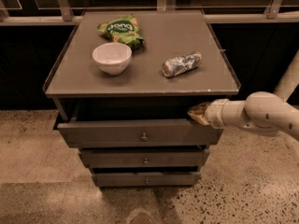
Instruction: Open top drawer
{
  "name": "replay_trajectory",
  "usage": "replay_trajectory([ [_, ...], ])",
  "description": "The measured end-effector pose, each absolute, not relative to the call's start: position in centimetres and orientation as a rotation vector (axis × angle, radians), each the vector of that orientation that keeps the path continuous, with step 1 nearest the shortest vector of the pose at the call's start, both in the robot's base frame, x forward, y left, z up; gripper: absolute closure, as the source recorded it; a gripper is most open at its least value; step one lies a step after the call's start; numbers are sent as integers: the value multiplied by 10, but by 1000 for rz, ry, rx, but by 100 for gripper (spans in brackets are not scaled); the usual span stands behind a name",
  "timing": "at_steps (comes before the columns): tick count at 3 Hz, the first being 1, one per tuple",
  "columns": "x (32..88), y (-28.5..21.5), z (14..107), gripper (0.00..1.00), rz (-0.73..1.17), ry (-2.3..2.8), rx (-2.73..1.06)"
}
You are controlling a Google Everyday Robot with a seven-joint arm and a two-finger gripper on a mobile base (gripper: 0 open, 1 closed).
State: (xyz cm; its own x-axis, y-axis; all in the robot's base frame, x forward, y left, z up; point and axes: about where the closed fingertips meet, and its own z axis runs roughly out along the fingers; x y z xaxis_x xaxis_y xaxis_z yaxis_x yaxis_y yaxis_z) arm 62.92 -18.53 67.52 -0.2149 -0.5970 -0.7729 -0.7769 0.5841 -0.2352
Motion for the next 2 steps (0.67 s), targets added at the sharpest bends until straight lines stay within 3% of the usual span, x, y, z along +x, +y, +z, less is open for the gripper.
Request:
replay_trajectory([
  [2,621,-185,675,100,300,1948,-1112],
])
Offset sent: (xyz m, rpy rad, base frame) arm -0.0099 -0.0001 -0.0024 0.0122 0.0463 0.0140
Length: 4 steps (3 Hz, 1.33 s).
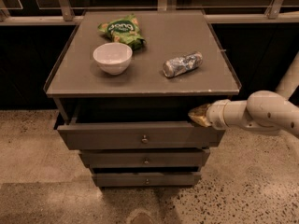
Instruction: Open top drawer
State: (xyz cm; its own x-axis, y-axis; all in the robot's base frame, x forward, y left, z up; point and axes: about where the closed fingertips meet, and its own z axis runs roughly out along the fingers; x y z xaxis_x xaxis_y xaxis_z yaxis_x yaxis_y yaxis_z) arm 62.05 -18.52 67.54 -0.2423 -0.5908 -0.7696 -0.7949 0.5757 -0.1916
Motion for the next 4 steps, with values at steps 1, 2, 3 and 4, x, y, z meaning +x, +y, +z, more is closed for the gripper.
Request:
replay_trajectory([
  [1,623,-184,674,100,307,1968,-1114],
  [2,615,-181,670,100,346,2007,-1117],
  [3,615,-181,672,100,346,2007,-1117],
  [4,611,-179,671,100,363,2016,-1110],
])
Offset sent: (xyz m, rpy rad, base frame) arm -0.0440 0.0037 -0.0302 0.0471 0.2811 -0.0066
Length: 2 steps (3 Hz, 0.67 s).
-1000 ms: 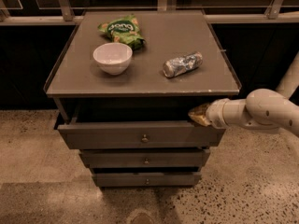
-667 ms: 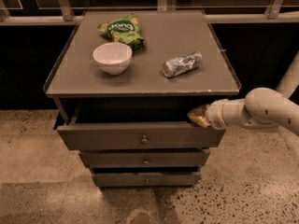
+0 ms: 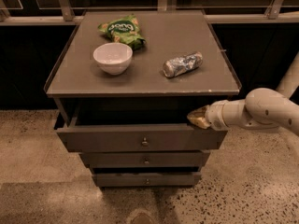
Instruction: Open top drawer
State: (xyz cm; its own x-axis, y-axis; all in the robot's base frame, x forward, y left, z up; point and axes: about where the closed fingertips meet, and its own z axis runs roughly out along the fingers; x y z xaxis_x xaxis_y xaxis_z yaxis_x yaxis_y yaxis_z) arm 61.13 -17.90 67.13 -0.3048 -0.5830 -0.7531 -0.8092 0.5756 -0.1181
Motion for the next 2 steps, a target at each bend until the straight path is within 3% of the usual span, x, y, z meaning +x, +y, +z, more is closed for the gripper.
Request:
replay_trajectory([
  [2,574,-165,679,100,461,2056,-1058],
])
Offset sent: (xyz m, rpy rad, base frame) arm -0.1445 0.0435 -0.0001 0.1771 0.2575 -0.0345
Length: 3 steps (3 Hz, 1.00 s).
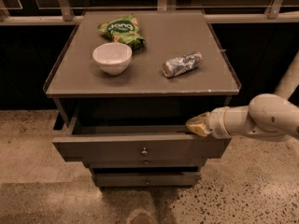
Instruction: Open top drawer
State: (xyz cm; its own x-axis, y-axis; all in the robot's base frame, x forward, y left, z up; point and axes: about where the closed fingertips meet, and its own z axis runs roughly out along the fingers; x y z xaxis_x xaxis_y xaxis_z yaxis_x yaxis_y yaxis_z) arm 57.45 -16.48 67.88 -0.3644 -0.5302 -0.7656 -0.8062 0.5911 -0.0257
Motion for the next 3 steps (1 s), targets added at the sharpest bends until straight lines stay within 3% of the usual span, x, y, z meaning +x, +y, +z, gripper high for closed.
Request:
replay_trajectory([
  [3,563,-163,664,100,508,2092,-1052],
])
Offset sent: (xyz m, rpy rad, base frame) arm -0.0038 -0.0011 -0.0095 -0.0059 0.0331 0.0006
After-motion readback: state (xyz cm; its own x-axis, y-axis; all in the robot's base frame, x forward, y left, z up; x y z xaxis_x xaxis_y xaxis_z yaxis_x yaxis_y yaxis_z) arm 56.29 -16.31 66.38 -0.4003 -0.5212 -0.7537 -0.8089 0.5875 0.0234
